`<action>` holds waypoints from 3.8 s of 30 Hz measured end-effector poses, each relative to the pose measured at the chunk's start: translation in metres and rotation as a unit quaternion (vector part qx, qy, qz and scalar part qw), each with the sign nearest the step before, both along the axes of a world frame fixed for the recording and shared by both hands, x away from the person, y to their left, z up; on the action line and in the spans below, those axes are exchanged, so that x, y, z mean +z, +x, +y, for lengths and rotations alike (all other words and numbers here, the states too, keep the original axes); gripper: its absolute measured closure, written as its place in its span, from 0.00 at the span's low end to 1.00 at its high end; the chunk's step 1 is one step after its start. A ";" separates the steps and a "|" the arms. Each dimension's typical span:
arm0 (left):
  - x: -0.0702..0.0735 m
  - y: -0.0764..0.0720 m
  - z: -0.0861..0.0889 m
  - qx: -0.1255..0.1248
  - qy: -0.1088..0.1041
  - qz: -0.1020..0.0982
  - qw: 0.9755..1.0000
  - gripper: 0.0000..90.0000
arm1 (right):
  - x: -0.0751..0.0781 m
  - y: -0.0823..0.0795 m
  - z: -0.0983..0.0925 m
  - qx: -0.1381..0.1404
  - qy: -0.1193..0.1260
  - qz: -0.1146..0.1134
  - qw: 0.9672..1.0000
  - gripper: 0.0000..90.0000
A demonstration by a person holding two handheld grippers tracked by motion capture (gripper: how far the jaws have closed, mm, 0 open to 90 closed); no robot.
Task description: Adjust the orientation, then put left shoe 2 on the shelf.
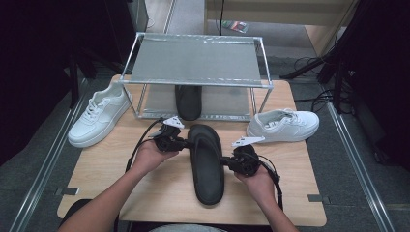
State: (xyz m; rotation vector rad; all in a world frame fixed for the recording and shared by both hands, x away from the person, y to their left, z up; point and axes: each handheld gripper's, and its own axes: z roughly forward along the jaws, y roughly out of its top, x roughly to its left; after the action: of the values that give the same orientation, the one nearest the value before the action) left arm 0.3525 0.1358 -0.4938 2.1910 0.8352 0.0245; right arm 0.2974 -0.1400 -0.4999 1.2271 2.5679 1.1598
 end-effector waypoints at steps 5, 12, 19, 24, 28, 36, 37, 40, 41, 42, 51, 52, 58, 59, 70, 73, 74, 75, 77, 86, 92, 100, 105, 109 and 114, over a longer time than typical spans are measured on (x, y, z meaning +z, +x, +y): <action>0.009 0.003 0.009 0.004 -0.014 0.015 1.000 0.89 | 0.006 0.001 -0.004 -0.006 0.015 -0.011 1.000 0.92; 0.021 0.001 0.024 0.013 -0.034 -0.006 0.999 0.64 | 0.011 -0.014 0.003 0.004 0.040 -0.052 0.998 0.74; 0.020 0.001 0.030 0.011 -0.025 -0.016 0.999 0.50 | 0.004 -0.012 0.010 -0.017 0.031 -0.044 0.998 0.68; 0.018 0.004 0.035 0.012 -0.029 -0.015 0.999 0.48 | -0.006 -0.008 0.016 -0.046 0.033 -0.045 0.997 0.64; 0.018 0.004 0.038 0.015 -0.030 -0.016 0.999 0.47 | -0.010 -0.005 0.021 -0.058 0.024 -0.049 0.997 0.64; 0.017 0.005 0.041 0.019 -0.036 -0.013 0.999 0.46 | -0.020 0.001 0.023 -0.070 0.029 -0.043 0.996 0.66; 0.017 0.005 0.041 0.019 -0.036 -0.013 0.999 0.46 | -0.020 0.001 0.023 -0.070 0.029 -0.043 0.996 0.66; 0.016 0.007 0.042 0.020 -0.038 -0.011 0.999 0.46 | -0.021 0.002 0.025 -0.076 0.025 -0.053 0.995 0.69; 0.016 0.007 0.042 0.020 -0.038 -0.011 0.999 0.46 | -0.021 0.002 0.025 -0.076 0.025 -0.053 0.995 0.69; 0.016 0.007 0.042 0.020 -0.038 -0.011 0.999 0.46 | -0.022 0.001 0.026 -0.078 0.020 -0.057 0.995 0.71; 0.014 0.007 0.042 0.018 -0.030 -0.008 0.999 0.45 | -0.022 0.003 0.024 -0.097 0.031 -0.053 0.993 0.80; 0.014 0.007 0.042 0.017 -0.031 -0.009 0.999 0.45 | -0.021 0.004 0.024 -0.097 0.030 -0.053 0.993 0.81; 0.015 0.007 0.042 0.016 -0.033 -0.011 0.999 0.45 | -0.020 0.004 0.023 -0.098 0.027 -0.050 0.994 0.82; 0.015 0.006 0.042 0.017 -0.035 -0.011 0.999 0.45 | -0.020 0.005 0.023 -0.099 0.027 -0.049 0.994 0.82; 0.017 0.005 0.043 0.015 -0.038 -0.018 0.999 0.45 | -0.008 0.010 0.012 -0.120 0.037 -0.048 0.991 0.83; 0.016 0.005 0.043 0.014 -0.039 -0.016 0.999 0.45 | -0.006 0.011 0.009 -0.125 0.041 -0.049 0.990 0.83; 0.016 0.005 0.043 0.012 -0.039 -0.016 0.999 0.45 | -0.003 0.012 0.006 -0.130 0.043 -0.052 0.989 0.83; 0.016 0.005 0.043 0.012 -0.039 -0.016 0.999 0.45 | -0.002 0.013 0.005 -0.131 0.043 -0.051 0.989 0.83; 0.016 0.005 0.043 0.012 -0.040 -0.016 0.999 0.45 | 0.000 0.013 0.004 -0.132 0.042 -0.052 0.989 0.83; 0.015 0.003 0.041 0.009 -0.043 -0.010 0.999 0.45 | 0.013 0.030 -0.009 -0.163 0.033 -0.071 0.984 0.83; 0.015 0.002 0.040 0.001 -0.039 -0.009 0.999 0.45 | 0.017 0.056 -0.013 -0.190 0.041 -0.062 0.979 0.83; 0.014 0.002 0.039 -0.001 -0.041 -0.006 0.999 0.44 | 0.023 0.092 -0.002 -0.210 0.016 -0.074 0.975 0.83; 0.015 0.000 0.038 -0.007 -0.048 -0.003 0.999 0.44 | 0.013 0.114 0.008 -0.233 0.015 -0.049 0.971 0.82; 0.016 -0.002 0.036 -0.014 -0.046 -0.007 0.999 0.45 | 0.009 0.122 0.016 -0.236 0.005 -0.051 0.970 0.82; 0.017 -0.005 0.033 -0.020 -0.045 -0.010 0.999 0.44 | 0.006 0.133 0.026 -0.249 0.020 -0.050 0.967 0.82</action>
State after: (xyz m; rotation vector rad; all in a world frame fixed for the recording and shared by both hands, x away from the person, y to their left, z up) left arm 0.3477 0.1685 -0.4767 2.1189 0.7660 -0.0111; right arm 0.4304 -0.1145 -0.4940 1.6449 1.9949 1.1230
